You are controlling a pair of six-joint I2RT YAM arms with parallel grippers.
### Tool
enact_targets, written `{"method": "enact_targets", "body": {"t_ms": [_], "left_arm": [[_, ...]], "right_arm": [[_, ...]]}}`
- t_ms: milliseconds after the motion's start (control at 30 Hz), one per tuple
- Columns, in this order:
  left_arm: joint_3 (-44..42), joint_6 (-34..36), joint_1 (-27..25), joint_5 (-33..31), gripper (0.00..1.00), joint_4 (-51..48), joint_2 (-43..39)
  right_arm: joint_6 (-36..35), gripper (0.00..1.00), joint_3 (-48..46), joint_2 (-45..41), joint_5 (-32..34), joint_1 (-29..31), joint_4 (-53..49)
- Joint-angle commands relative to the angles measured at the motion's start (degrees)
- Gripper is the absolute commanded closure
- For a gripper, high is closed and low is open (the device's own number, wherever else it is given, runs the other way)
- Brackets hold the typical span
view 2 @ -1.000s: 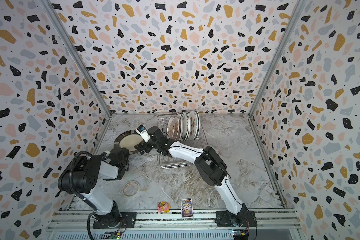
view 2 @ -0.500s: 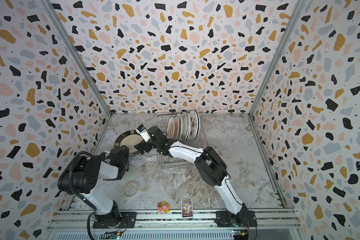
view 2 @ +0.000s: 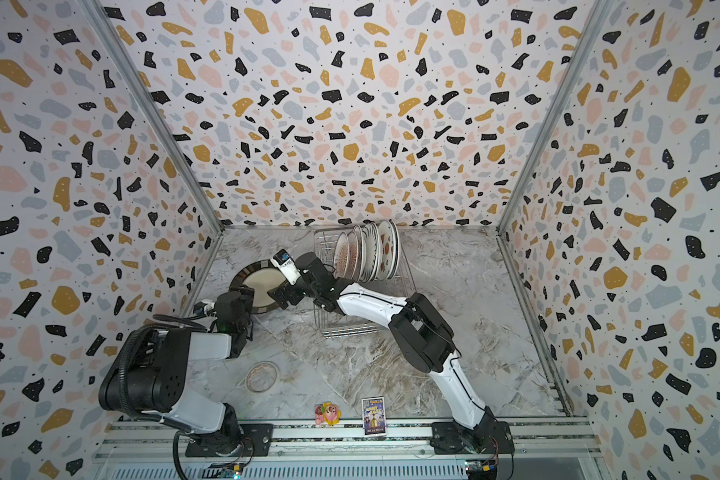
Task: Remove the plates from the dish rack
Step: 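Open the left gripper off the dark-rimmed plate while the right reaches toward the rack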
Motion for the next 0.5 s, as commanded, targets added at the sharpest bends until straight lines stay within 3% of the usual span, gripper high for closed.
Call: {"method": "enact_targets", "body": {"t_ms": [0, 300, 467], "left_arm": [[-0.5, 1.7, 0.2, -4.2, 0.00, -2.4, -4.5], [-4.8, 3.2, 0.3, -6.6, 0.00, -7.1, -17.9], [-6.1, 5.7, 0.3, -5.2, 0.00, -10.5, -26.4]], "right_arm": [[-0.4, 0.00, -0.8, -6.4, 1.2, 0.8, 0.6], [-0.9, 0.01, -8.0, -15.1, 5.5, 2.3, 4.0], [1.9, 0.01, -15.5, -22.4, 14.0, 2.3, 8.0]]}}
